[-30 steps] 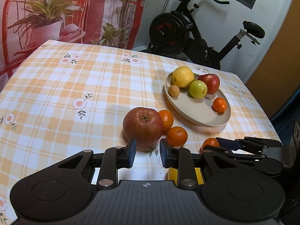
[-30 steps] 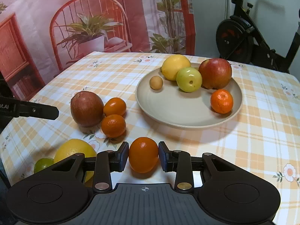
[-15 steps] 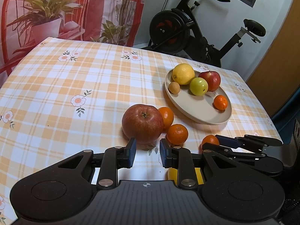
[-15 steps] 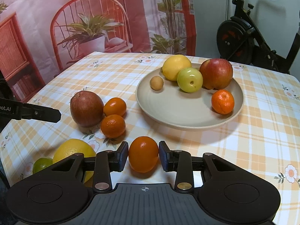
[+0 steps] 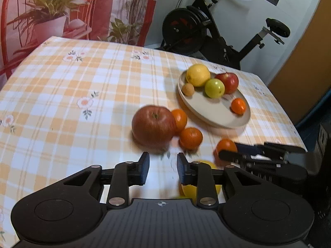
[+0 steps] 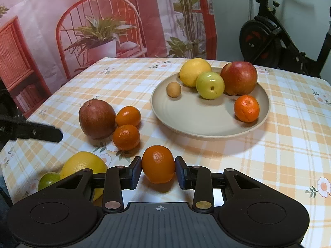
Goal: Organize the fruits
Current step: 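Move the left tool to the green apple while the right tool holds the tangerine, then grasp and lift the green apple with the left tool while the right tool holds the tangerine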
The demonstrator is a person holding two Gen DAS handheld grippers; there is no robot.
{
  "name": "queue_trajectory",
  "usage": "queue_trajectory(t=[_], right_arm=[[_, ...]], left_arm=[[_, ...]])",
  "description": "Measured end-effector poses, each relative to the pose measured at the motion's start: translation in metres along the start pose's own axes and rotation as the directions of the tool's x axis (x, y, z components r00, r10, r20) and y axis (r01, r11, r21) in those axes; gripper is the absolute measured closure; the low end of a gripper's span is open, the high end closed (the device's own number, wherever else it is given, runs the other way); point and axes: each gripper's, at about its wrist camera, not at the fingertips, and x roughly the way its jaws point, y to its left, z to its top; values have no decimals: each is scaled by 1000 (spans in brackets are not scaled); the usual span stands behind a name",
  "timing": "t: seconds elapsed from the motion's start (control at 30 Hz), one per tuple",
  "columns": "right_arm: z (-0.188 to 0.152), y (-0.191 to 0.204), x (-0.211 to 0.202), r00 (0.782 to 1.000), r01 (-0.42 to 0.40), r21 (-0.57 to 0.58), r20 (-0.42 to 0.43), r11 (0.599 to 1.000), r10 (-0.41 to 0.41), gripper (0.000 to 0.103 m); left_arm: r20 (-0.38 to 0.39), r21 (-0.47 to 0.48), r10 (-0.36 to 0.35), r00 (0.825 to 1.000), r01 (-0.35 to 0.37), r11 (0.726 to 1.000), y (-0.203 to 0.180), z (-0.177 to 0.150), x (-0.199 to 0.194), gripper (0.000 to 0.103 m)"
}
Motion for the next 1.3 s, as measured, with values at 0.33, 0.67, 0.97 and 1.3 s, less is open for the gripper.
queue_trajectory(t=[0.33,0.67,0.97,1.3], right_arm=[[0,4,-5,1000,-10,-6,15,1000,10,71],[0,6,-9,1000,-12,-10,22,1000,13,71],[0,8,-10,1000,-16,-11,24,1000,16,71],[-1,9,-10,1000,-15,-9,22,1000,15,71]], left_arm=[[-64,-13,-43,997,42,999,3,-25,-4,58],[-80,-10,-60,995,60,998,2,-32,-5,49],[-110,12,-68,992,70,997,-4,-36,1,48],[-149,43,-46,988,53,998,-9,-41,12,48]])
